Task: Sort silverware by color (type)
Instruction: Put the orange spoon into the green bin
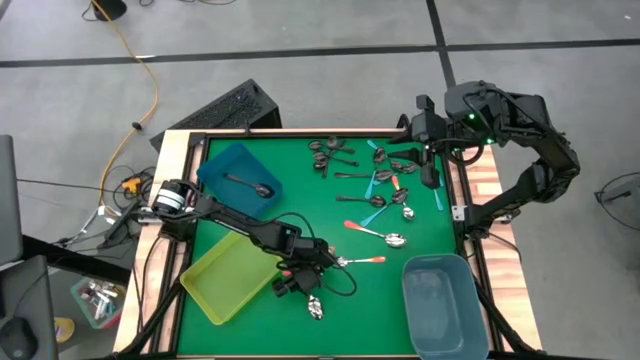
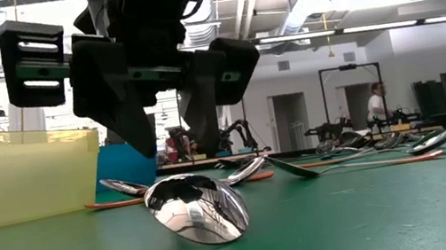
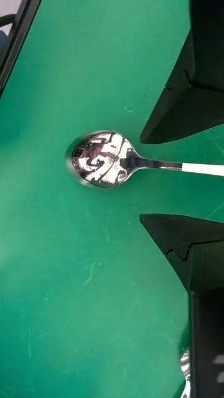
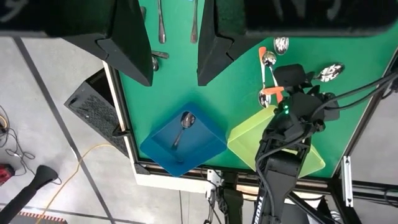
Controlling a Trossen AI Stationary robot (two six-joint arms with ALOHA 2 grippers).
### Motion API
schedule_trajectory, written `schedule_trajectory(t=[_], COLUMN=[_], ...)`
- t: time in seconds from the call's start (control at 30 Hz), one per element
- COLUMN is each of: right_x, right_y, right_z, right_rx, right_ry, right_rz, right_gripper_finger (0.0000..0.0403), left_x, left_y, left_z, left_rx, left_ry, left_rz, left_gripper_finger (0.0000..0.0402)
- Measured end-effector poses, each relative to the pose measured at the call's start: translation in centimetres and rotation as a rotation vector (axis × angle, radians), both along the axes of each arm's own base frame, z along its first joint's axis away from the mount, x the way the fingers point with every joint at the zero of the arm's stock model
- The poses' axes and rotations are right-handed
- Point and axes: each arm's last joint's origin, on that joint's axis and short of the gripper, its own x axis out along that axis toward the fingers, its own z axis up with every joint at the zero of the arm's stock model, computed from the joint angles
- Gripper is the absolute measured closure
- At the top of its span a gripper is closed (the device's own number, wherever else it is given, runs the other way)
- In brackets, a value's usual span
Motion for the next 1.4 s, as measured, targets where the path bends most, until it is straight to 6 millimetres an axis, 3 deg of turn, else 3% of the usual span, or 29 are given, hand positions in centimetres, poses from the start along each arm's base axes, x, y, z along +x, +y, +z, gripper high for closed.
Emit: schedule_trajectory(t=[0.6,0.9,1.4], right_x=[0.0,0.0,0.0], right_y=[0.0,0.0,0.0], right_z=[0.0,0.0,0.0], right_rx=[-0.008,-0.012,-0.018], right_ry=[0.001,0.001,0.002], right_rz=[0.005,0.007,0.012], right_gripper_finger=[0.0265,0.0265,0.0265], left_x=[0.0,0.2,0.2], left_y=[0.2,0.0,0.3], left_z=[-0.1,-1.2,-2.5], left_rx=[-0.009,-0.056,0.02], left_ry=[0.019,0.095,0.07], left_rz=[0.028,0.083,-0.002], left_gripper_finger=[0.0223,0.0223,0.023])
